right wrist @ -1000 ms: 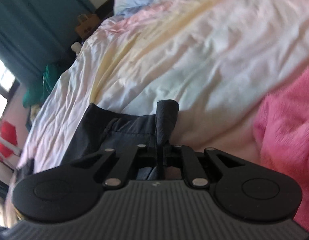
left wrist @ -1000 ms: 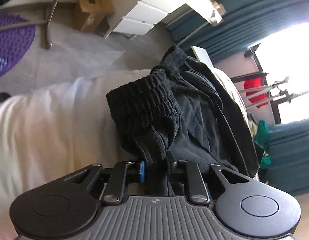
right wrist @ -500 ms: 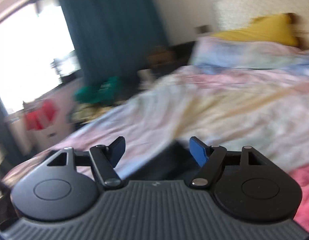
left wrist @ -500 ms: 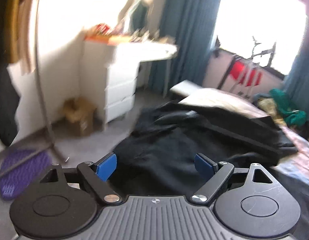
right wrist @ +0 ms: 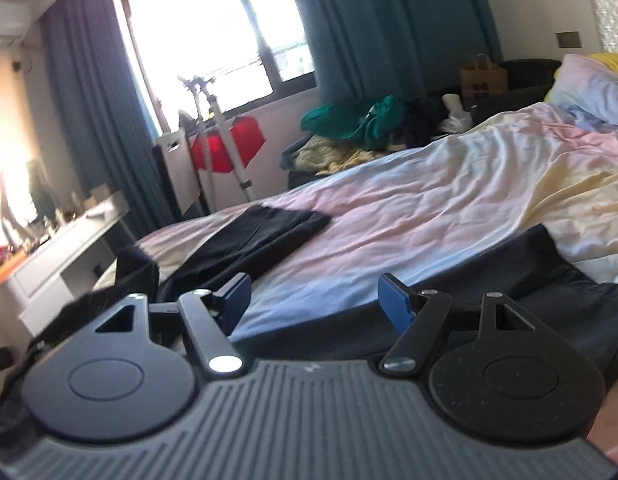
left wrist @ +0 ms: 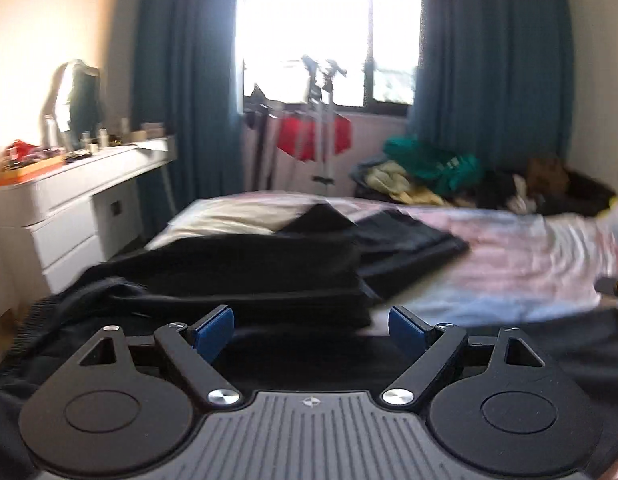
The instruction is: Fold clothes
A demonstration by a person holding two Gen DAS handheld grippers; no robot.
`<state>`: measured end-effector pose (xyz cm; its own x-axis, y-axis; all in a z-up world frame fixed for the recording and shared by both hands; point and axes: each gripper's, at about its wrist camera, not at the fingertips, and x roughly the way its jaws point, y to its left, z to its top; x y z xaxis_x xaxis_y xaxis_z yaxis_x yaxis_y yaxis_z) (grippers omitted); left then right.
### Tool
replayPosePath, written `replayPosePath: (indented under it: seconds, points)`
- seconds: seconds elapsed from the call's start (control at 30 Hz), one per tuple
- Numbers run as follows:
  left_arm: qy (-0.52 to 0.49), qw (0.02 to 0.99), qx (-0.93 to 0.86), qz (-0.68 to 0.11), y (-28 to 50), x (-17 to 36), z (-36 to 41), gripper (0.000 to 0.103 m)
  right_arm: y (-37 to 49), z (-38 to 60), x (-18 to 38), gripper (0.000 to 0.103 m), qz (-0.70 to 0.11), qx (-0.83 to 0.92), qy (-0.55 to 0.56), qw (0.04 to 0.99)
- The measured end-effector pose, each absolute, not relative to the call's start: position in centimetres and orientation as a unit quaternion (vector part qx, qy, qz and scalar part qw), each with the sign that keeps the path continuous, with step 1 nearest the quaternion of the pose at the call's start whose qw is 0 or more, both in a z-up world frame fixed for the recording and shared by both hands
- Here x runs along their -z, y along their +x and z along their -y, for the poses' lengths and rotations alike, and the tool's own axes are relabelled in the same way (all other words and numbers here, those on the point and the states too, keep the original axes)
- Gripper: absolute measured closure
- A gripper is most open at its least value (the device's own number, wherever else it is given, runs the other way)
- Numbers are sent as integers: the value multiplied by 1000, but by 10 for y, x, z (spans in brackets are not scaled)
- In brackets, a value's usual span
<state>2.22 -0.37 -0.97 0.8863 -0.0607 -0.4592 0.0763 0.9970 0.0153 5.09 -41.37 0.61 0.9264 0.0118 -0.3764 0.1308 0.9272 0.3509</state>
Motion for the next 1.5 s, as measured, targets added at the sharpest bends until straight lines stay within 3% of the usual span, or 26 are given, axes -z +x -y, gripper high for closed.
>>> replayPosePath:
  seconds: [0.3, 0.47, 0.77, 0.87, 0.93, 1.03, 1.17, 1.5]
  points:
    - [11, 963, 27, -269, 59, 61, -9, 19, 155, 393, 45, 30, -248, -43, 225, 941]
    - [1, 962, 27, -271, 61, 74, -20, 18, 244, 373, 51, 30, -282, -50, 310, 906]
    - [-41, 952, 43, -301, 102, 114, -37, 17, 434, 387, 115, 32, -249, 32, 397, 883]
    - [-58, 949, 42, -306, 113, 125, -42, 13, 479, 400, 123, 43, -225, 69, 384, 893]
    - [-57, 951, 44, -300, 116, 128, -42, 10, 507, 410, 125, 78, -221, 100, 369, 897]
    - [-54, 952, 43, -298, 119, 132, -42, 8, 535, 420, 119, 96, -229, 151, 329, 903]
    - [-53, 952, 40, -299, 120, 133, -42, 7, 539, 418, 84, 97, -206, 162, 270, 926]
    - [-58, 947, 44, -313, 115, 122, -44, 9, 403, 526, -6, 98, -127, 245, 259, 926]
